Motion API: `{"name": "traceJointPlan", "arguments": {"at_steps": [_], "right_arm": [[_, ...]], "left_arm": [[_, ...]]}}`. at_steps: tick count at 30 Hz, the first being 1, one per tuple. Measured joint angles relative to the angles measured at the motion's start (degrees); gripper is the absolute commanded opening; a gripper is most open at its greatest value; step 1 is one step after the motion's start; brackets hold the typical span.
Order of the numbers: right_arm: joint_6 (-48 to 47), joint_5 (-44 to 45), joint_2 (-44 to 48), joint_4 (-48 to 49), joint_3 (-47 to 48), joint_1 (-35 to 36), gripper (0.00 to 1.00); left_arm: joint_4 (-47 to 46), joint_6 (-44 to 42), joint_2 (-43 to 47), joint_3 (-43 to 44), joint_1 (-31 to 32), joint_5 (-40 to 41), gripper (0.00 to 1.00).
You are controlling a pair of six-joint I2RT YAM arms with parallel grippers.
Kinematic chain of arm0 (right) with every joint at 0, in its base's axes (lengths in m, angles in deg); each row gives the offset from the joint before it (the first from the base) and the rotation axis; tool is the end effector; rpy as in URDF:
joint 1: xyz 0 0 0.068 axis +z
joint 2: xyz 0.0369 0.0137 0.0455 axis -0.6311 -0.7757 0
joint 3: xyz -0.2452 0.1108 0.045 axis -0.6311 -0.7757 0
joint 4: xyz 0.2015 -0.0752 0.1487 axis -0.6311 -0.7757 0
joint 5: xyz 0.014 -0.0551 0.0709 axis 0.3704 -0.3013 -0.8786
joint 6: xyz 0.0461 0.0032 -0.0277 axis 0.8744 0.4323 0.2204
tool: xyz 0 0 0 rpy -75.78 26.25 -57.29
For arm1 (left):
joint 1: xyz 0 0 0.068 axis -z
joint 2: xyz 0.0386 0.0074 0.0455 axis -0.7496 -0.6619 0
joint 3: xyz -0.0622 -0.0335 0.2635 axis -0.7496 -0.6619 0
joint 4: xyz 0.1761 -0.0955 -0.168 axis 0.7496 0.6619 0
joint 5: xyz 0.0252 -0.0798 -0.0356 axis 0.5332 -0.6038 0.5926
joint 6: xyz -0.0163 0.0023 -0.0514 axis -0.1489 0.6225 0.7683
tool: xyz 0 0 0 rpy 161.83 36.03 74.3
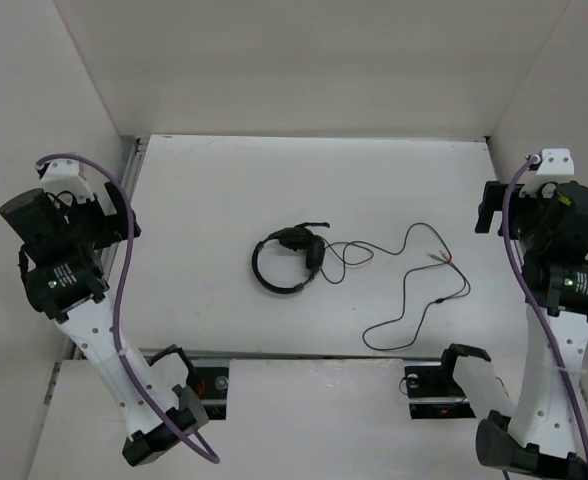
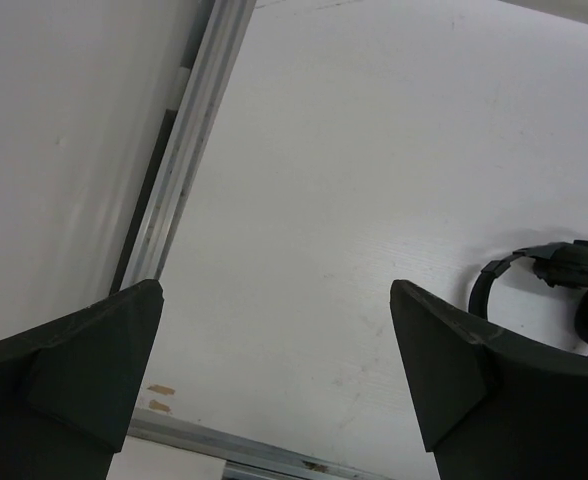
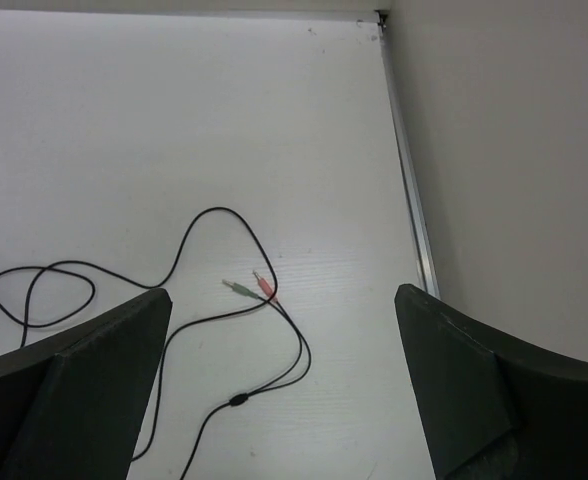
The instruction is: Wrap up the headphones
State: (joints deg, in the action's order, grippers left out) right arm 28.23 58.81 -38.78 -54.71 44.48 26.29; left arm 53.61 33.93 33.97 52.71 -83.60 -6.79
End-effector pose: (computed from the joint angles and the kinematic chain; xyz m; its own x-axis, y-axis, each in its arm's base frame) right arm 0.1330 -0.0279 0.4414 -0.3625 -0.0786 -0.9286 0.1068 0.9864 -0.1252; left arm 0.1212 0.0670 0.4637 -0.3238 -0.0053 -0.9461 -0.1469 0.9881 0.0447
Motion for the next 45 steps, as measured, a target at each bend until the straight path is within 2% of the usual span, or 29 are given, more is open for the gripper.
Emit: {"name": "traceJointPlan", "arguments": {"at_steps": [8, 15, 20, 23, 25, 29, 31, 35, 39, 45], "right_arm": [[-1.7, 4.5, 0.3, 5.2, -4.9, 0.5, 1.00], [-1.6, 5.8, 0.0, 11.3, -9.7, 2.6, 1.00], [-0.4, -0.5, 13.6, 30.9, -18.9, 6.7, 1.00], [0.4, -5.1, 18.0, 36.6, -19.8, 13.1, 1.00], [1.6, -7.9, 16.3, 37.7, -18.8, 15.8, 1.00], [5.1, -12.5, 7.9, 36.5, -18.9, 15.2, 1.00], [6.3, -14.0, 4.3, 35.6, -20.7, 14.8, 1.00], [8.1, -15.6, 0.8, 33.1, -25.8, 13.7, 1.00], [8.9, -16.5, -0.1, 33.7, -26.4, 13.3, 1.00], [12.4, -17.6, -4.2, 40.8, -26.4, 16.2, 1.00]], "left_arm": [[-2.3, 4.8, -1.5, 0.6, 13.4, 2.4, 1.00], [-9.0, 10.3, -1.5, -4.6, 25.2, 3.5, 1.00], [-12.0, 11.9, -4.0, -5.7, 33.1, 4.7, 1.00], [-14.3, 12.6, -6.9, -6.9, 37.5, 7.5, 1.00], [-15.6, 13.1, -8.3, -9.6, 40.4, 9.7, 1.00], [-16.7, 14.3, -11.0, -17.0, 45.4, 13.0, 0.97], [-17.0, 15.2, -12.1, -21.0, 47.5, 14.0, 0.93], [-17.7, 17.3, -14.1, -27.1, 51.1, 16.1, 0.91], [-19.3, 20.1, -18.1, -27.9, 51.8, 17.7, 0.87], [-22.9, 22.4, -26.8, -27.9, 50.4, 19.4, 0.83]]}}
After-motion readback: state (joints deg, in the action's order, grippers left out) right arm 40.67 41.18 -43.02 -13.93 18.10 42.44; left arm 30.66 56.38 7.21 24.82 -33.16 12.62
